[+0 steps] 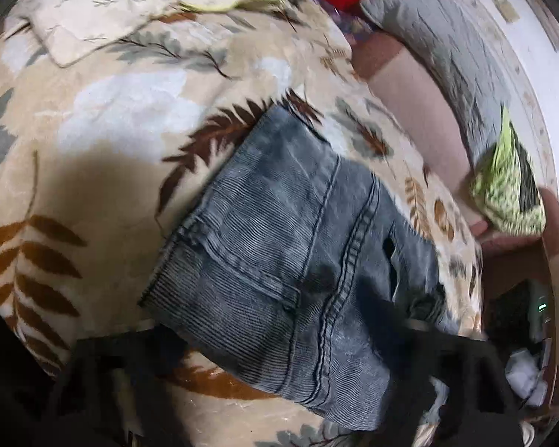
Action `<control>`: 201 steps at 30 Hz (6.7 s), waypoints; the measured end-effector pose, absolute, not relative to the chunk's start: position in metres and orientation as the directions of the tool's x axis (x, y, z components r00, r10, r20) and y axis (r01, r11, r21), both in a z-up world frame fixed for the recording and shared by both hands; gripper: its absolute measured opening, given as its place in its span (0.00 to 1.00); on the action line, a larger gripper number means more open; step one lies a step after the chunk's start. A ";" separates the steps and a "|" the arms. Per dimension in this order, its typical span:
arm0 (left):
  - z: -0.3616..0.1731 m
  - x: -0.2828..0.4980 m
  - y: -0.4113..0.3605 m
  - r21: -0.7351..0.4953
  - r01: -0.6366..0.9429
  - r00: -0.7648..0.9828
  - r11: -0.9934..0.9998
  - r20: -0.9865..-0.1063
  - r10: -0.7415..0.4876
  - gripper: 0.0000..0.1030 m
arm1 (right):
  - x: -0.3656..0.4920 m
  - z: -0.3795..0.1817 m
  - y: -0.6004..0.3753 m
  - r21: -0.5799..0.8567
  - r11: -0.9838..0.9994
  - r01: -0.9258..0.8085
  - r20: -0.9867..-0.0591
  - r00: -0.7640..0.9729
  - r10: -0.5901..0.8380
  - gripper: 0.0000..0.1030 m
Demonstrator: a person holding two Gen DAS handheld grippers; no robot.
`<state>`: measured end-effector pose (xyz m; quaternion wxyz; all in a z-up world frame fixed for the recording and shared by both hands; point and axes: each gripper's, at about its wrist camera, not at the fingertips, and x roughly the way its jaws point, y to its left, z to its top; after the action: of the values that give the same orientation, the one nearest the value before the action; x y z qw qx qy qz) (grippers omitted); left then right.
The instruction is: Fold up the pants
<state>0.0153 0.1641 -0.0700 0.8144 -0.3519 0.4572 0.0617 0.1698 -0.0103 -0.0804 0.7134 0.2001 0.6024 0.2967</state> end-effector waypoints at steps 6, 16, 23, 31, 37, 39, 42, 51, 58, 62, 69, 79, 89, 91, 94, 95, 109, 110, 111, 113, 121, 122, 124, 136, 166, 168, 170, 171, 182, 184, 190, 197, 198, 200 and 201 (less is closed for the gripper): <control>-0.071 0.016 0.169 -0.505 -0.446 0.561 0.739 -0.801 -0.209 0.16 | 0.144 -0.053 -0.061 0.693 0.686 -0.223 -0.654 0.207 0.728 0.96; -0.001 0.022 0.110 -0.346 -0.321 0.665 0.881 -0.745 -0.051 0.11 | 0.103 -0.053 -0.188 0.777 0.619 -0.110 -0.521 0.438 0.732 0.96; 0.059 0.022 -0.012 -0.112 -0.045 0.770 0.993 -0.637 -0.037 0.11 | 0.083 -0.056 -0.264 0.836 0.548 -0.034 -0.432 0.575 0.695 0.96; 0.018 0.014 -0.173 0.055 0.342 0.646 0.938 -0.739 -0.192 0.11 | 0.045 -0.055 -0.351 0.894 0.444 0.062 -0.341 0.738 0.583 0.96; -0.044 0.013 -0.224 0.114 0.491 0.487 0.864 -0.858 -0.164 0.38 | 0.028 -0.065 -0.386 0.908 0.397 0.131 -0.340 0.784 0.520 0.96; -0.024 0.011 -0.214 -0.032 0.518 0.429 0.855 -0.855 -0.292 0.55 | 0.029 -0.064 -0.386 0.899 0.416 0.136 -0.356 0.781 0.514 0.96; 0.017 0.000 -0.182 -0.151 0.511 0.439 0.846 -0.801 -0.408 0.57 | 0.032 -0.060 -0.380 0.889 0.441 0.119 -0.363 0.770 0.524 0.96; 0.034 0.022 -0.048 -0.050 0.147 0.654 0.988 -0.744 -0.135 0.73 | 0.033 -0.034 -0.309 0.911 0.408 -0.060 -0.294 0.598 0.745 0.96; -0.024 0.029 -0.041 -0.116 0.137 0.540 0.984 -0.824 -0.172 0.74 | 0.039 -0.087 -0.270 0.819 0.560 0.125 -0.546 0.466 0.696 0.97; -0.022 0.025 -0.035 -0.151 0.145 0.545 0.978 -0.813 -0.206 0.74 | 0.024 -0.090 -0.287 0.842 0.505 0.189 -0.521 0.525 0.673 0.92; -0.026 0.036 -0.030 -0.180 0.137 0.541 0.974 -0.810 -0.225 0.74 | 0.009 -0.030 -0.269 0.891 0.453 0.028 -0.382 0.588 0.713 0.92; -0.029 0.035 -0.025 -0.189 0.124 0.544 0.974 -0.808 -0.226 0.74 | 0.038 -0.085 -0.251 0.842 0.501 0.200 -0.521 0.545 0.657 0.84; -0.031 0.036 -0.020 -0.210 0.109 0.537 0.972 -0.810 -0.235 0.74 | 0.052 -0.082 -0.257 0.741 0.624 0.248 -0.648 0.507 0.568 0.06; -0.029 0.035 -0.019 -0.205 0.108 0.539 0.973 -0.810 -0.231 0.74 | 0.045 -0.058 -0.249 0.704 0.684 0.192 -0.661 0.531 0.530 0.06; -0.019 0.034 -0.014 -0.210 0.083 0.561 0.974 -0.798 -0.220 0.74 | 0.025 -0.021 -0.242 0.664 0.739 0.118 -0.648 0.584 0.489 0.06; -0.015 0.033 -0.013 -0.218 0.081 0.569 0.973 -0.791 -0.224 0.74 | 0.020 -0.015 -0.242 0.649 0.753 0.111 -0.651 0.593 0.474 0.06; -0.048 0.034 -0.043 -0.070 0.132 0.515 0.989 -0.848 -0.129 0.75 | 0.012 -0.049 -0.266 0.592 0.786 0.179 -0.737 0.516 0.438 0.15; -0.048 0.034 -0.042 -0.072 0.131 0.516 0.989 -0.847 -0.129 0.75 | 0.009 -0.033 -0.269 0.589 0.792 0.164 -0.723 0.545 0.425 0.15; -0.048 0.034 -0.042 -0.072 0.131 0.518 0.989 -0.846 -0.130 0.75 | 0.010 -0.017 -0.270 0.580 0.801 0.147 -0.708 0.577 0.407 0.15; -0.047 0.033 -0.043 -0.070 0.133 0.519 0.989 -0.845 -0.130 0.75 | 0.022 0.005 -0.266 0.598 0.797 0.090 -0.667 0.607 0.432 0.16; -0.046 0.033 -0.044 -0.060 0.144 0.523 0.988 -0.843 -0.127 0.75 | 0.148 -0.038 -0.247 0.742 0.667 0.071 -0.615 0.470 0.634 0.33; -0.046 0.034 -0.044 -0.070 0.142 0.520 0.987 -0.843 -0.134 0.75 | 0.159 -0.065 -0.251 0.722 0.676 0.147 -0.663 0.427 0.615 0.34; -0.046 0.035 -0.044 -0.067 0.141 0.520 0.988 -0.844 -0.132 0.75 | 0.163 -0.103 -0.256 0.756 0.613 0.230 -0.650 0.374 0.662 0.24; -0.049 0.036 -0.038 -0.109 0.136 0.519 0.985 -0.839 -0.165 0.80 | 0.072 -0.073 -0.238 0.604 0.797 0.012 -0.742 0.374 0.556 0.68; -0.047 0.036 0.038 -0.283 -0.032 0.521 0.959 -0.823 -0.225 0.79 | 0.091 0.021 -0.214 0.502 0.855 -0.128 -0.754 0.419 0.505 0.80; -0.052 0.036 0.029 -0.275 0.004 0.504 0.961 -0.830 -0.239 0.79 | 0.117 0.041 -0.195 0.509 0.842 -0.179 -0.739 0.409 0.535 0.80; -0.059 0.036 0.020 -0.251 0.033 0.487 0.967 -0.841 -0.235 0.78 | 0.145 0.045 -0.173 0.504 0.839 -0.206 -0.744 0.391 0.543 0.80; -0.060 0.035 0.016 -0.227 0.040 0.503 0.973 -0.837 -0.216 0.78 | 0.160 0.040 -0.161 0.515 0.830 -0.216 -0.741 0.374 0.557 0.80; -0.060 0.034 0.020 -0.258 0.077 0.507 0.963 -0.822 -0.261 0.78 | 0.212 0.012 -0.130 0.350 0.923 -0.158 -0.875 0.296 0.382 0.81; -0.060 0.032 0.023 -0.267 0.080 0.506 0.960 -0.819 -0.270 0.78 | 0.225 0.028 -0.104 0.227 0.948 -0.222 -0.903 0.316 0.291 0.81; -0.061 0.030 0.024 -0.271 0.095 0.511 0.958 -0.812 -0.281 0.78 | 0.284 -0.010 -0.041 -0.038 0.939 -0.341 -0.983 0.182 0.026 0.81; -0.061 0.031 0.026 -0.284 0.099 0.510 0.954 -0.808 -0.294 0.78 | 0.305 -0.054 -0.047 0.039 0.962 -0.271 -0.999 0.008 0.043 0.27; -0.060 0.031 0.027 -0.290 0.096 0.510 0.952 -0.807 -0.297 0.78 | 0.306 -0.052 -0.057 0.075 0.971 -0.225 -0.996 0.020 0.081 0.27; -0.060 0.031 0.026 -0.289 0.095 0.510 0.953 -0.808 -0.296 0.78 | 0.304 -0.049 -0.072 0.137 0.978 -0.155 -0.988 0.046 0.146 0.27; -0.060 0.030 0.026 -0.285 0.096 0.511 0.954 -0.808 -0.293 0.78 | 0.303 -0.049 -0.081 0.184 0.977 -0.104 -0.980 0.060 0.191 0.27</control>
<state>0.0303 0.0255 -0.0598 0.8632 -0.1023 0.4813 -0.1126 0.3026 -0.0813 -0.0488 0.7274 0.0319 0.6779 0.1014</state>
